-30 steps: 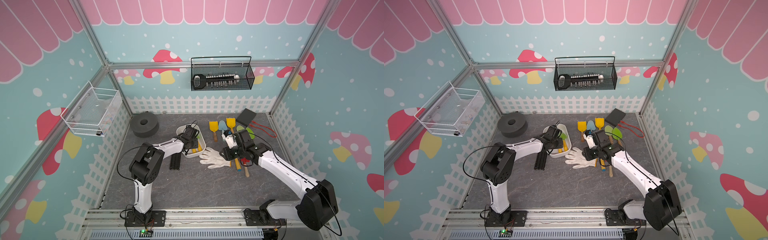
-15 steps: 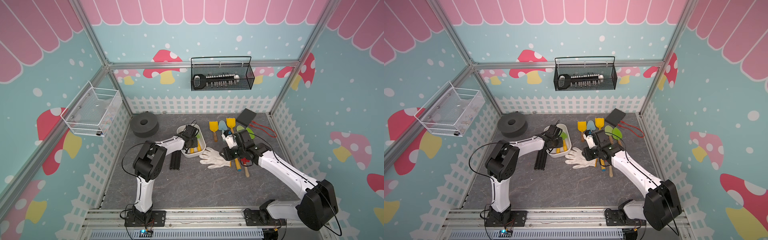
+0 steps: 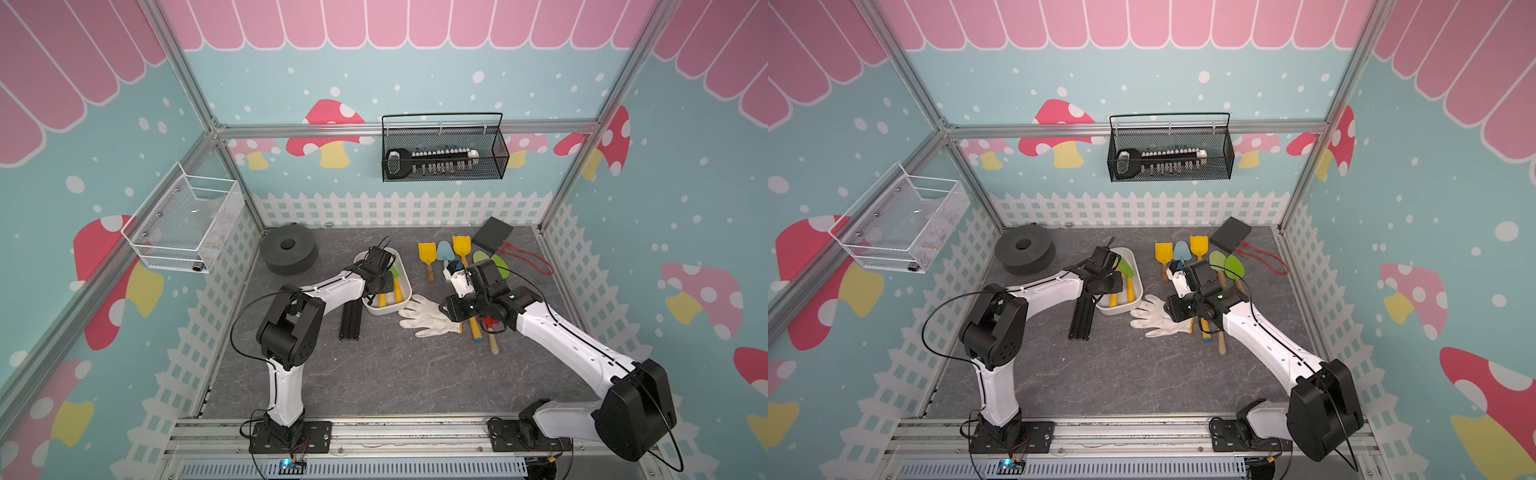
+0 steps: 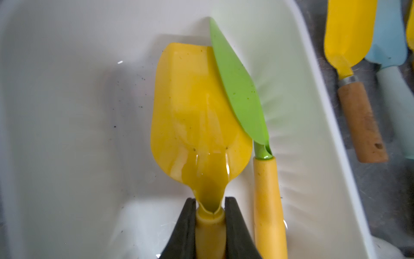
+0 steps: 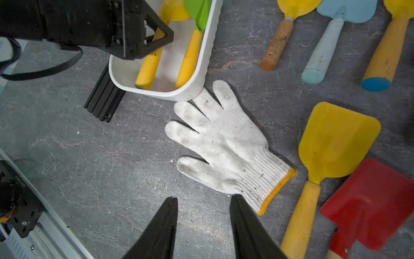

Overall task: Take the shovel out of the storage box
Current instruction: Pick up the shovel from the storage box.

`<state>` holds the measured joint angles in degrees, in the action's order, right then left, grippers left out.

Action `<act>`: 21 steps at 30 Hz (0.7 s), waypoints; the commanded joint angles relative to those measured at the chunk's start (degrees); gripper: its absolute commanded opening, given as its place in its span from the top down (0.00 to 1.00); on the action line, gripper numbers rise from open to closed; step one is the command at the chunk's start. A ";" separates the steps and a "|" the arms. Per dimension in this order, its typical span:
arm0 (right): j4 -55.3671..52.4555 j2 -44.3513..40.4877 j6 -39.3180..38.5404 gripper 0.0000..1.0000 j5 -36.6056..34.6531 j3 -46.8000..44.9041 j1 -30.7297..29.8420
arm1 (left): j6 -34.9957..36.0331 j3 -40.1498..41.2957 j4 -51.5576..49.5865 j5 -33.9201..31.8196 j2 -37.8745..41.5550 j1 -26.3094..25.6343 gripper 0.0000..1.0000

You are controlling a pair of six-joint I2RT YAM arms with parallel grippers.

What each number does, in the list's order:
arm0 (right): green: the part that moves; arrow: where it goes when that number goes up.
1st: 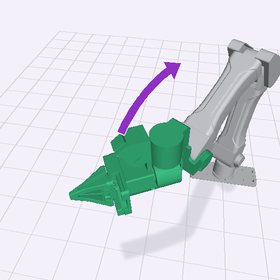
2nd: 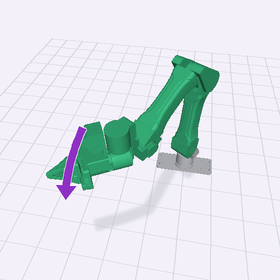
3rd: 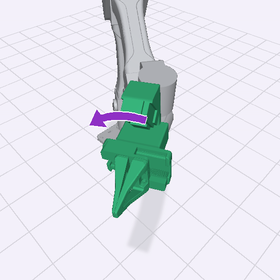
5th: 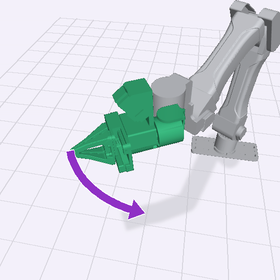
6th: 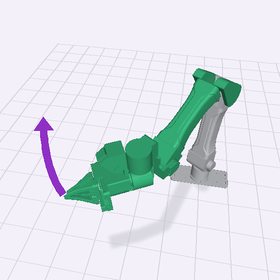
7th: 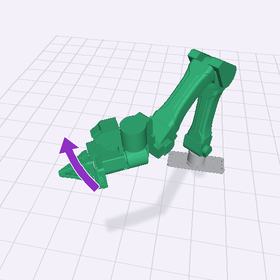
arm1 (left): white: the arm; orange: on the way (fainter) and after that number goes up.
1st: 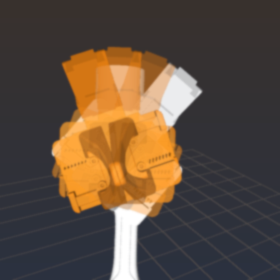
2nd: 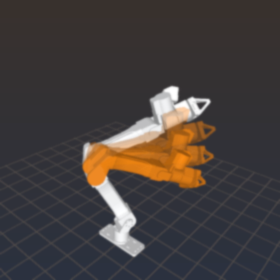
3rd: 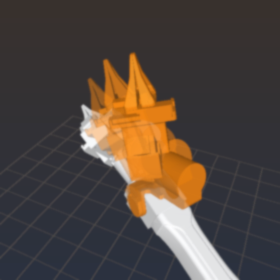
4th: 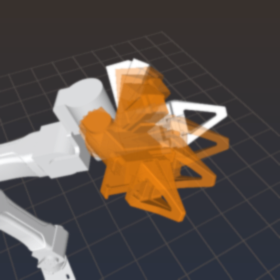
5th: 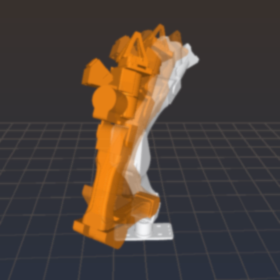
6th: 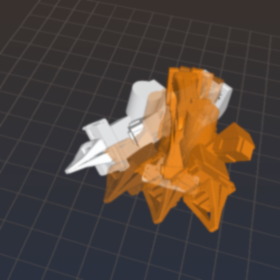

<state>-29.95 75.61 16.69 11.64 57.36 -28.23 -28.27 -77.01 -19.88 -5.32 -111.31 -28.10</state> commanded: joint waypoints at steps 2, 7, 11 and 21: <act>-0.01 -1.23 -0.85 0.55 0.50 -1.28 -0.38 | -0.53 1.36 -0.29 -1.46 5.21 -0.33 1.00; -0.02 -2.61 -0.95 0.55 0.40 -1.68 -0.42 | -0.73 2.86 -1.83 -3.34 8.16 -0.79 1.00; 0.23 -3.42 -1.04 0.55 0.49 -2.06 -0.42 | -1.33 5.29 -1.59 -4.10 11.43 -0.97 1.00; 3.09 -4.42 -2.40 0.54 5.29 -2.98 -0.40 | -1.76 13.55 3.69 -0.79 22.28 -3.21 1.00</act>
<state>-28.69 72.60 15.53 14.17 55.24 -28.23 -29.19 -65.36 -19.81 -7.73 -92.20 -30.17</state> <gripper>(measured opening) 0.462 0.183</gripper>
